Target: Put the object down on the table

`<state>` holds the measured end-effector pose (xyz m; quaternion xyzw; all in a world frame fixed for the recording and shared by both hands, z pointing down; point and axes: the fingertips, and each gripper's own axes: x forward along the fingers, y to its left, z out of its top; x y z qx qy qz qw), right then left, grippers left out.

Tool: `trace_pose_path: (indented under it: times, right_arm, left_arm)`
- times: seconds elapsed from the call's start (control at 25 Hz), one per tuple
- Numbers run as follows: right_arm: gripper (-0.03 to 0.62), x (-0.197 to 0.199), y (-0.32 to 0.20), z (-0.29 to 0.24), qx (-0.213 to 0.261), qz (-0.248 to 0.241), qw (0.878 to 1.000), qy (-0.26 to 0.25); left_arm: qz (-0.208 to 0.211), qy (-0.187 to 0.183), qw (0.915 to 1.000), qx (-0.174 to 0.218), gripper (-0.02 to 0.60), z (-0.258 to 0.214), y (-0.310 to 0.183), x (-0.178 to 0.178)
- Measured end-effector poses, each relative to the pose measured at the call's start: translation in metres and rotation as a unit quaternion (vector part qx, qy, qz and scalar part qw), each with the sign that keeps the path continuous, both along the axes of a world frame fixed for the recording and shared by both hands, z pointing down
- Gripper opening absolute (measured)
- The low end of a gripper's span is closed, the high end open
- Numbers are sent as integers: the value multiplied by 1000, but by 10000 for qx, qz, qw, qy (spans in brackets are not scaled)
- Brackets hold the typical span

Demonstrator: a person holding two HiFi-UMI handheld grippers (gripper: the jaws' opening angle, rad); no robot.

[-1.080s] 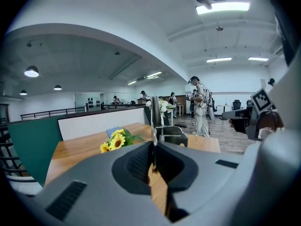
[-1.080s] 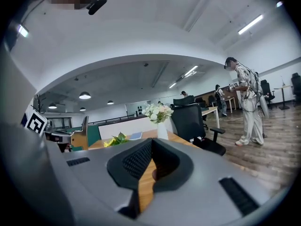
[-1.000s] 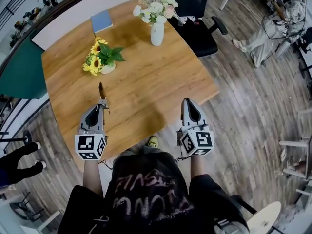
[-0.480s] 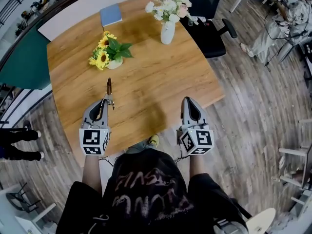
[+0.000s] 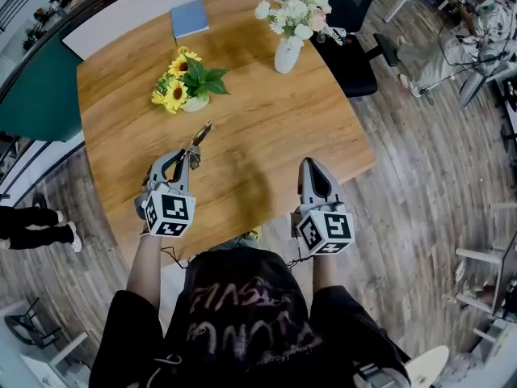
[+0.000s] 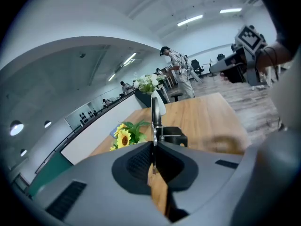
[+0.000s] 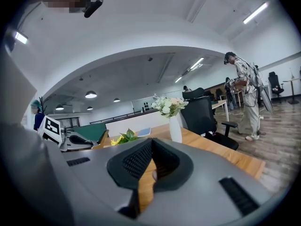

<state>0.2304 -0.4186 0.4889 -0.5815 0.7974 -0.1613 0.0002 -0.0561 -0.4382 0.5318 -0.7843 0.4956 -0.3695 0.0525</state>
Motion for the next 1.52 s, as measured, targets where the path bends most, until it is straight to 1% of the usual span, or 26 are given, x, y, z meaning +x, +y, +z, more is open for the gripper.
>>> trace_pose_path:
  times: [0.08,0.2,0.32,0.44,0.6,0.76,0.84,1.0,1.12,1.32,1.52]
  right_arm:
    - [5,-5,-3,0,-26,-18,10000,8]
    - [5,-14,-9,2,-46,-53,10000,17]
    - [5,-23,-12,5,-95,-86,9999,60]
    - [5,-29,-13,10,-156,-73,9998,107]
    - [5,-30,-13,17,-246,-43,9996,164]
    - [5,-31,-12,21,-343,-35,9992,184]
    - [5,-30,-11,23,-384,-8,9991,202]
    - [5,-26,-11,28,-450,92,9987,228]
    - [5,-25,-12,29,-470,118,9986,219]
    - [5,-28,-14,32,-504,88,9985,209]
    - [5,-33,-13,31,-495,12,9985,229]
  left_arm:
    - [155,-402,9991,-20,15,10,-7,1]
    - [440,-951,9944,-118,15,31,-16,3]
    - [682,-1230,9894,-368,15,58,-21,4]
    - [865,-1548,9825,-577,15,83,-26,3]
    - [1038,-2011,9713,-733,15,109,-32,2]
    - [1307,-2377,9586,-865,15,132,-34,3]
    - [1414,-2496,9538,-898,15,142,-34,5]
    - [1547,-2607,9476,-1009,17,157,-34,10]
    - [1672,-2743,9411,-1056,18,164,-31,11]
    - [1727,-2773,9388,-1092,23,169,-27,13]
    - [1771,-2804,9352,-1244,53,176,-19,14]
